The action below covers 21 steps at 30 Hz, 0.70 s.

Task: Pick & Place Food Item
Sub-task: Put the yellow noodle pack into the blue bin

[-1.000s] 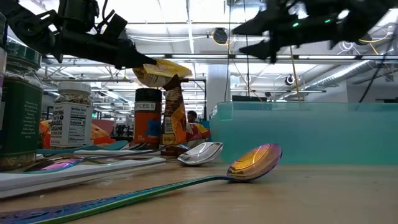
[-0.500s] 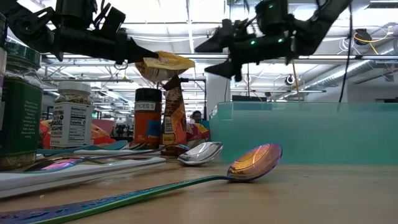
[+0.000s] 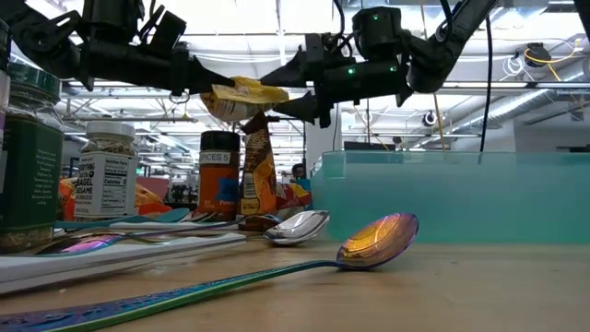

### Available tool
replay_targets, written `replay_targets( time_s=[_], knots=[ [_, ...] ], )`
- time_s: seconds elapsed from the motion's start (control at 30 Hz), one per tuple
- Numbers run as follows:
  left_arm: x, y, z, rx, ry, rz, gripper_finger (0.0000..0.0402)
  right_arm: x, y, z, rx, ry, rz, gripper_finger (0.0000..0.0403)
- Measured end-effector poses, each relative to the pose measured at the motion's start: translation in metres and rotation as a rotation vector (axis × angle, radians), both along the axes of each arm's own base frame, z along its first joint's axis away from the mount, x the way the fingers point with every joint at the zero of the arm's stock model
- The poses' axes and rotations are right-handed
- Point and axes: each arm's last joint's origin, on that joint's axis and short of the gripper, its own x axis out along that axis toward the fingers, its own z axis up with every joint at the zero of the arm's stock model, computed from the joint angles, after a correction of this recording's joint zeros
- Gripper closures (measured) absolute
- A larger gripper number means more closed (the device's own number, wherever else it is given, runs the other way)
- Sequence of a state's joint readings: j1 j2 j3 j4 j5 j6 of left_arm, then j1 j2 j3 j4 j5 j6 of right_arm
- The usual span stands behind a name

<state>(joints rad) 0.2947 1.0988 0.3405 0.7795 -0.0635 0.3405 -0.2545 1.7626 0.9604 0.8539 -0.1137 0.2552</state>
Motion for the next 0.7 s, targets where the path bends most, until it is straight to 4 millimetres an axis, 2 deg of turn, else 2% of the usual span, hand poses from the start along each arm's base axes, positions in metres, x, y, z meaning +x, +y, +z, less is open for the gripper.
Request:
replay_targets(
  time_s=[0.13,0.3,0.5,0.57,0.7],
  knots=[
    [-0.0001,0.0002,0.0,-0.002,0.0,0.008,0.0396,-0.0001,0.002,0.0019,-0.031,0.002,-0.027,0.0133],
    [-0.0001,0.0003,-0.0002,-0.003,0.001,0.011,0.038,-0.0001,0.0019,-0.0002,-0.031,0.023,-0.028,0.0241],
    [0.0,0.0002,-0.0004,-0.009,0.0,0.011,0.0386,-0.0002,0.0019,0.0005,-0.037,0.019,-0.026,0.0368],
    [-0.0001,0.0003,-0.0003,-0.011,-0.002,0.034,0.0383,-0.0002,0.0019,0.0005,-0.046,0.02,-0.024,0.0392],
    [-0.0002,-0.0004,-0.0001,-0.029,-0.012,0.103,0.0344,-0.0014,-0.0005,0.0023,-0.063,0.021,-0.031,0.0386]
  ],
)
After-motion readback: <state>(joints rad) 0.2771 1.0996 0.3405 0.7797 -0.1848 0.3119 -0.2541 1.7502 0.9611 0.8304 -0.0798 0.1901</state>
